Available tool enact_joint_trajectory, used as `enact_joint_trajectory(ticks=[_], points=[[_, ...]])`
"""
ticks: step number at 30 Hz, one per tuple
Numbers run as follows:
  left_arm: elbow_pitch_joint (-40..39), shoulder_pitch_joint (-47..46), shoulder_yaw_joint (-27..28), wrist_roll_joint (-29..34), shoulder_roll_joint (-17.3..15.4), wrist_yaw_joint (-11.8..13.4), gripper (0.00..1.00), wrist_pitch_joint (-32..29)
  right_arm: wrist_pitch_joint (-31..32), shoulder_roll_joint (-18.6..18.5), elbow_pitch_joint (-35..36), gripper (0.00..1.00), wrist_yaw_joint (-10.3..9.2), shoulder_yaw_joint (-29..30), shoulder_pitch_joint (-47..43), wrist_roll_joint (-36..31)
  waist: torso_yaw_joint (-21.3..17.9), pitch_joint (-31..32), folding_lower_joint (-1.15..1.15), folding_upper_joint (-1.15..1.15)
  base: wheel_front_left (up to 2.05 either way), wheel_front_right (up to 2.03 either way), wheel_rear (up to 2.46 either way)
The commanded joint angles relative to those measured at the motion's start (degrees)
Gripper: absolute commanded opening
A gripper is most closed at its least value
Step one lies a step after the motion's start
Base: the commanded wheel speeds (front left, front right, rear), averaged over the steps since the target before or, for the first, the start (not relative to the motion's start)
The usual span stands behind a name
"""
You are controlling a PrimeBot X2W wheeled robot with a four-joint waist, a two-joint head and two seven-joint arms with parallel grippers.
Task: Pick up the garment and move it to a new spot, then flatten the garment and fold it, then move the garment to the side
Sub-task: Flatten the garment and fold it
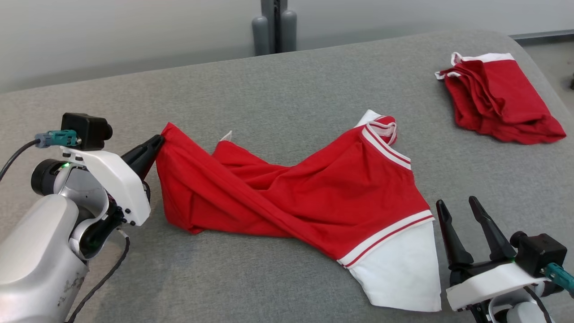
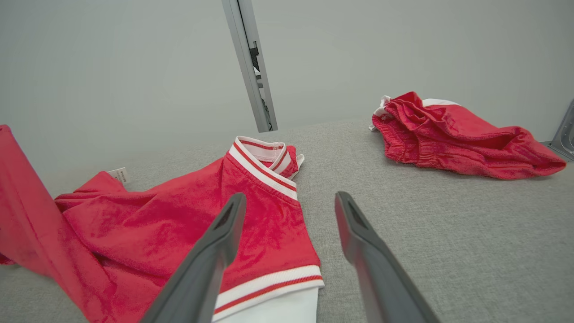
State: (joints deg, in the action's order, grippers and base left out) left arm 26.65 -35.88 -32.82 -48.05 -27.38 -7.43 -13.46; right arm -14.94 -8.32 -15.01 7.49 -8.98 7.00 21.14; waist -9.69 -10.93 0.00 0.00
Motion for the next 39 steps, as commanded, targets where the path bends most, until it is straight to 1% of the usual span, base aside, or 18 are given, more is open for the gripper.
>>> enact_joint_trajectory(ticks=[1, 4, 6, 10, 14, 17, 18, 21, 22, 28, 29, 30, 32, 34, 37, 39], points=[[-1.24, 0.52, 0.07, -0.02, -0.31, -0.05, 0.0, 1.7, -0.37, -0.54, 0.41, 1.0, 0.0, 0.47, -0.73, -0.36, 2.56, 1.33, 0.0, 0.0, 0.0, 0.0, 0.0], [-4.33, 3.17, 0.52, 0.13, -0.39, 0.1, 0.0, 5.55, -0.35, -0.73, 0.61, 1.0, 0.01, 0.93, -1.58, -0.63, 4.75, 2.11, 0.0, 0.0, 0.0, 0.0, 0.0], [-6.87, 5.65, 0.72, 0.42, -0.26, 0.93, 0.0, 7.94, -0.34, -0.85, 0.68, 1.0, 0.01, 1.41, -2.08, -0.81, 6.12, 2.45, 0.0, 0.0, 0.0, 0.0, 0.0], [-12.59, 13.0, 0.87, 0.9, 0.77, 3.86, 0.0, 13.13, -0.34, -0.94, 0.97, 1.0, 0.0, 2.35, -3.09, -1.04, 8.44, 2.8, 0.0, 0.0, 0.0, 0.0, 0.0], [-16.11, 21.02, -0.32, 0.46, 3.05, 6.21, 0.0, 16.95, -0.35, -1.31, 1.28, 1.0, 0.01, 3.58, -4.12, -1.12, 10.81, 2.77, 0.0, 0.0, 0.0, 0.0, 0.0], [-15.74, 25.61, -1.51, 0.32, 4.35, 7.27, 0.0, 18.57, -0.35, -1.73, 1.22, 1.0, 0.01, 3.9, -4.56, -1.31, 12.05, 2.81, 0.0, 0.0, 0.0, 0.0, 0.0], [-15.27, 26.94, -1.89, -0.23, 5.23, 7.44, 0.0, 19.09, -0.35, -1.87, 1.17, 1.0, 0.01, 4.13, -4.63, -1.31, 12.36, 2.83, 0.0, 0.0, 0.0, 0.0, 0.0], [-12.76, 29.91, -2.18, -0.83, 6.54, 7.75, 0.0, 21.01, -0.35, -2.21, 1.04, 1.0, 0.01, 3.91, -4.62, -1.42, 12.75, 3.06, 0.0, 0.0, 0.0, 0.0, 0.0], [-11.8, 30.86, -2.07, -1.62, 7.32, 7.39, 0.0, 21.74, -0.35, -2.28, 1.02, 1.0, 0.01, 3.91, -4.59, -1.38, 12.85, 3.16, 0.0, 0.0, 0.0, 0.0, 0.0], [-7.43, 33.63, -0.81, -1.97, 8.52, 8.19, 0.0, 25.61, -0.35, -2.61, 0.75, 1.0, 0.01, 3.92, -5.39, -1.15, 13.48, 4.3, 0.0, 0.0, 0.0, 0.0, 0.0], [-7.16, 33.62, -0.73, -1.28, 8.48, 7.96, 0.45, 26.28, -0.35, -2.66, 0.71, 1.0, 0.01, 4.02, -5.51, -1.09, 13.61, 4.5, 0.0, 0.0, 0.0, 0.0, 0.0], [-6.97, 33.64, -0.36, -0.96, 8.53, 7.68, 1.0, 26.9, -0.35, -2.71, 0.68, 1.0, 0.01, 4.04, -5.66, -1.03, 13.72, 4.67, 0.0, 0.0, 0.0, 0.0, 0.0], [-6.78, 34.12, 1.08, -1.22, 8.9, 7.43, 1.0, 27.71, -0.35, -2.76, 0.52, 1.0, 0.01, 4.12, -6.07, -0.96, 13.93, 5.07, 0.0, 0.0, 0.0, 0.0, 0.0], [-6.7, 33.94, 2.42, -0.02, 8.54, 7.35, 1.0, 28.3, -0.35, -2.78, 0.38, 1.0, 0.01, 4.08, -6.2, -0.96, 13.99, 5.5, 0.0, 0.0, 0.0, 0.0, 0.0], [-7.66, 33.62, 5.48, 1.92, 9.17, 8.16, 1.0, 28.61, -0.35, -2.84, 0.33, 1.0, 0.01, 4.22, -6.28, -0.88, 13.85, 6.26, 0.0, 0.0, 0.0, 0.0, 0.0], [-9.77, 33.58, 8.8, 4.53, 9.73, 8.72, 1.0, 28.68, -0.35, -2.8, 0.28, 1.0, 0.01, 4.35, -6.49, -0.77, 13.67, 6.72, 0.0, 0.0, 0.0, 0.0, 0.0]])
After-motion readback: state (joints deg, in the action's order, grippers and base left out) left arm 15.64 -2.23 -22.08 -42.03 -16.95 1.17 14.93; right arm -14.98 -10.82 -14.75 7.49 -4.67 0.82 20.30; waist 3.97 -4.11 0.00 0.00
